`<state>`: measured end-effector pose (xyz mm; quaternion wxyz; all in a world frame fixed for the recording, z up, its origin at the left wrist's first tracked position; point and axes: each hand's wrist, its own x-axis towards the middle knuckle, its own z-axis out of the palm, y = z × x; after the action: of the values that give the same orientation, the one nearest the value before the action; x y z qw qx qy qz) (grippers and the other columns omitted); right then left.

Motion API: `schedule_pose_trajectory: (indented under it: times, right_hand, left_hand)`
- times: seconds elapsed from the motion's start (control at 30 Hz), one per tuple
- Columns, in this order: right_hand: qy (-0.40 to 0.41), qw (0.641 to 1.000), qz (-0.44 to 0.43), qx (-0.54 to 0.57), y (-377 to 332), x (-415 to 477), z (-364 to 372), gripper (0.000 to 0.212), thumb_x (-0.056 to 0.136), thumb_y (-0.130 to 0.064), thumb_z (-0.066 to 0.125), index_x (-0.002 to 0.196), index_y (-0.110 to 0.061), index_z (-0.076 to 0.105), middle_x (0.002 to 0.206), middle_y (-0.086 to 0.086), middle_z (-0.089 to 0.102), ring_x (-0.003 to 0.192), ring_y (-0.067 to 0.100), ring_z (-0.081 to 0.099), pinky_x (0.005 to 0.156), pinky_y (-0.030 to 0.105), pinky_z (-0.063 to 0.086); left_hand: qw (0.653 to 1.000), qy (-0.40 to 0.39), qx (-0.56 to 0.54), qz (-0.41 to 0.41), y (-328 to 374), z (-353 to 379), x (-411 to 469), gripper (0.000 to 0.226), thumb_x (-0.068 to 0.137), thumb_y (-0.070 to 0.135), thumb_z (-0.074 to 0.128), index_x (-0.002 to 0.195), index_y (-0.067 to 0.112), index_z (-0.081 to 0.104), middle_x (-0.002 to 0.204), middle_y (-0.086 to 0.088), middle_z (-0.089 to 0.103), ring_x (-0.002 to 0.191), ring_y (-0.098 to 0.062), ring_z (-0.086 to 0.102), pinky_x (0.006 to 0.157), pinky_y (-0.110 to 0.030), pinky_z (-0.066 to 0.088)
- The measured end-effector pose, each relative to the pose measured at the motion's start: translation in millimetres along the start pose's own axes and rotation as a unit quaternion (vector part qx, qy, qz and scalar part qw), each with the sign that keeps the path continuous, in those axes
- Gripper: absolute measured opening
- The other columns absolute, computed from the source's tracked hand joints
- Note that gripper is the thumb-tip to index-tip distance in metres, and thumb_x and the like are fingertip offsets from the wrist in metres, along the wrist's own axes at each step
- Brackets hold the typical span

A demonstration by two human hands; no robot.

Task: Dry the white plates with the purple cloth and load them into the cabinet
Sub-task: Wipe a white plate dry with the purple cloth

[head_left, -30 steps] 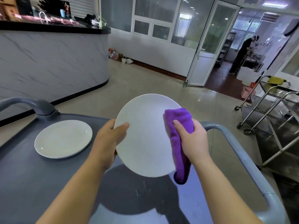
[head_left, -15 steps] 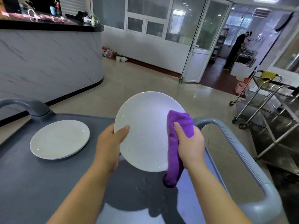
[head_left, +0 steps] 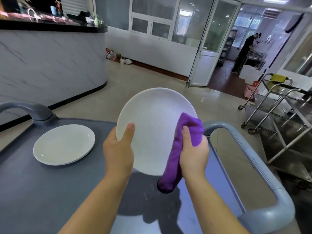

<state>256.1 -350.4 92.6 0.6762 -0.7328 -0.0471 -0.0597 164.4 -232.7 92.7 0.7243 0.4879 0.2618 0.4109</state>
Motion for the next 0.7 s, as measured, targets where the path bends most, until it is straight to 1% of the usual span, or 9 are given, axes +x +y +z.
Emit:
schedule_pose_trajectory:
  times: [0.1,0.2,0.27,0.33,0.47,0.53,0.6,0.63,0.7]
  right_hand:
    - [-0.037,0.996,-0.039,-0.065,-8.2,20.1,-13.7,0.03,0.087,-0.044,0.065,0.087,-0.015,0.06,0.075,-0.008,0.062,0.069,0.007,0.057,0.053,0.009,0.038]
    - [-0.104,0.982,-0.097,-0.122,-28.5,35.0,-23.9,0.02,0.083,-0.04,0.07,0.085,-0.023,0.061,0.077,-0.011,0.064,0.071,0.005,0.058,0.055,0.008,0.038]
    - [-0.124,0.974,-0.125,-0.141,-36.7,34.6,-23.8,0.017,0.082,-0.039,0.072,0.086,-0.031,0.058,0.079,-0.014,0.064,0.074,-0.001,0.058,0.059,0.006,0.039]
    - [-0.097,0.981,-0.118,-0.122,-34.2,27.6,-19.9,0.016,0.084,-0.041,0.07,0.087,-0.033,0.057,0.081,-0.015,0.064,0.076,-0.001,0.058,0.059,0.007,0.039]
    - [0.029,0.999,0.018,0.02,-5.6,-2.1,-3.3,0.03,0.089,-0.049,0.061,0.101,-0.022,0.057,0.087,-0.01,0.064,0.082,0.006,0.061,0.063,0.02,0.042]
    - [0.037,0.997,0.049,0.036,6.0,-9.0,-2.0,0.032,0.089,-0.049,0.06,0.099,-0.019,0.057,0.086,-0.007,0.065,0.08,0.008,0.061,0.062,0.023,0.043]
    - [0.013,1.0,0.022,-0.006,6.7,0.3,-9.6,0.032,0.088,-0.047,0.061,0.095,-0.016,0.059,0.084,-0.005,0.065,0.078,0.013,0.061,0.06,0.022,0.041]
    - [-0.006,0.999,0.0,-0.035,2.7,8.1,-15.4,0.031,0.088,-0.046,0.062,0.092,-0.016,0.06,0.082,-0.005,0.065,0.076,0.014,0.061,0.058,0.021,0.04]
    - [-0.059,0.993,-0.048,-0.087,-11.8,23.1,-24.9,0.026,0.086,-0.043,0.066,0.088,-0.018,0.061,0.078,-0.008,0.064,0.073,0.012,0.059,0.055,0.016,0.039]
  left_hand:
    - [0.992,-0.112,0.041,-0.035,4.8,-17.1,13.2,0.006,0.08,0.028,0.068,0.083,0.028,0.074,0.088,0.001,0.075,0.083,-0.023,0.07,0.063,-0.034,0.054]
    - [0.976,-0.197,0.077,-0.043,14.7,-22.3,20.9,0.017,0.075,0.033,0.069,0.09,0.025,0.072,0.09,0.001,0.075,0.082,-0.02,0.071,0.065,-0.03,0.055]
    - [0.981,-0.147,0.128,-0.003,18.9,-15.7,22.8,0.006,0.083,0.032,0.073,0.086,0.03,0.069,0.084,0.005,0.074,0.08,-0.02,0.07,0.066,-0.034,0.055]
    - [0.988,-0.063,0.135,0.046,18.0,-9.3,21.5,0.014,0.086,0.028,0.07,0.073,0.033,0.069,0.073,0.008,0.072,0.075,-0.02,0.068,0.066,-0.036,0.056]
    - [0.994,-0.004,0.083,0.068,9.0,4.4,-0.3,0.014,0.09,0.029,0.064,0.078,0.034,0.066,0.07,0.018,0.07,0.068,-0.003,0.065,0.059,-0.024,0.053]
    - [0.997,-0.024,0.063,0.026,3.0,2.9,-4.1,0.011,0.092,0.029,0.062,0.083,0.032,0.067,0.077,0.015,0.072,0.075,-0.007,0.067,0.062,-0.026,0.054]
    - [0.994,-0.081,0.07,-0.024,2.1,-5.2,3.7,0.008,0.089,0.026,0.065,0.084,0.024,0.071,0.084,0.006,0.074,0.08,-0.019,0.069,0.067,-0.034,0.054]
    - [0.989,-0.12,0.068,-0.045,6.7,-9.9,8.3,0.011,0.083,0.029,0.069,0.083,0.018,0.072,0.086,0.0,0.074,0.081,-0.024,0.068,0.069,-0.036,0.052]
    - [0.979,-0.182,0.065,-0.065,14.6,-17.1,19.1,0.037,0.066,0.037,0.076,0.087,0.008,0.069,0.087,-0.007,0.069,0.081,-0.028,0.063,0.073,-0.038,0.046]
